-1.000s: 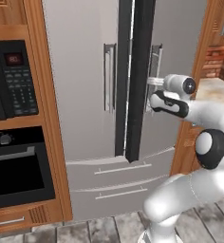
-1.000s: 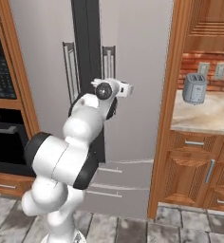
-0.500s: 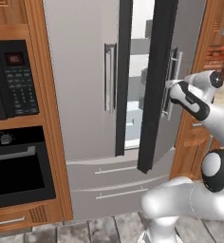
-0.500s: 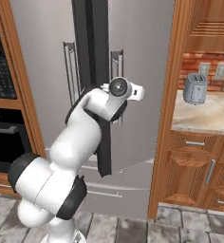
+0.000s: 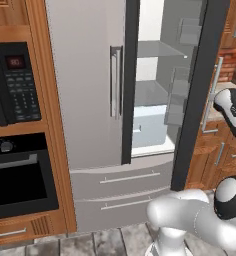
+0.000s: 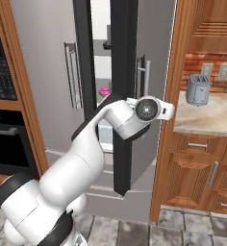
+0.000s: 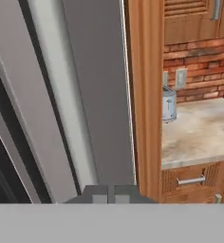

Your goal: Take the cupcake and donut from the fridge and place them on the empty tray on the dining counter.

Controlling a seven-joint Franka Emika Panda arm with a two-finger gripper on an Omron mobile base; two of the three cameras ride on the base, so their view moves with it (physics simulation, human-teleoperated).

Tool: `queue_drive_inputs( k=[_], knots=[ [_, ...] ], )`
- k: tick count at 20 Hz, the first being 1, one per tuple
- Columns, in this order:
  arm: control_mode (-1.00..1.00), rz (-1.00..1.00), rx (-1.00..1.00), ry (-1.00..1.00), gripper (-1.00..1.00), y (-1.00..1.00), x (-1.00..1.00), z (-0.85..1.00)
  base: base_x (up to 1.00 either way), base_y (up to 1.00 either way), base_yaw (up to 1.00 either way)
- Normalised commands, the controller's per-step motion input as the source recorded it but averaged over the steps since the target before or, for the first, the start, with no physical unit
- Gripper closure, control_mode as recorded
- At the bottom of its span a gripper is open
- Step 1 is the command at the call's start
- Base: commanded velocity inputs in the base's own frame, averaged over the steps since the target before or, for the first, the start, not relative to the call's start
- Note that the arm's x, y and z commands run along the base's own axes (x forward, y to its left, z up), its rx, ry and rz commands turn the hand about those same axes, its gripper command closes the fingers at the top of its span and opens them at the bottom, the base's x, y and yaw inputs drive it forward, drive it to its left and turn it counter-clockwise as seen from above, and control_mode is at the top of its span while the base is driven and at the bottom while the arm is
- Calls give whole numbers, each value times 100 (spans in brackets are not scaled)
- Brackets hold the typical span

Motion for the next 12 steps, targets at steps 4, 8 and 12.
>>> queue_drive_inputs(
  k=[4, 8, 12],
  knots=[
    [-100, -16, 0, -7, -100, -54, -39, 0, 0, 0, 0],
    [-100, -1, -1, -8, -100, -11, -89, 26, 0, 0, 0],
    [-100, 21, -10, -12, -100, 19, -100, 48, 0, 0, 0]
  ],
)
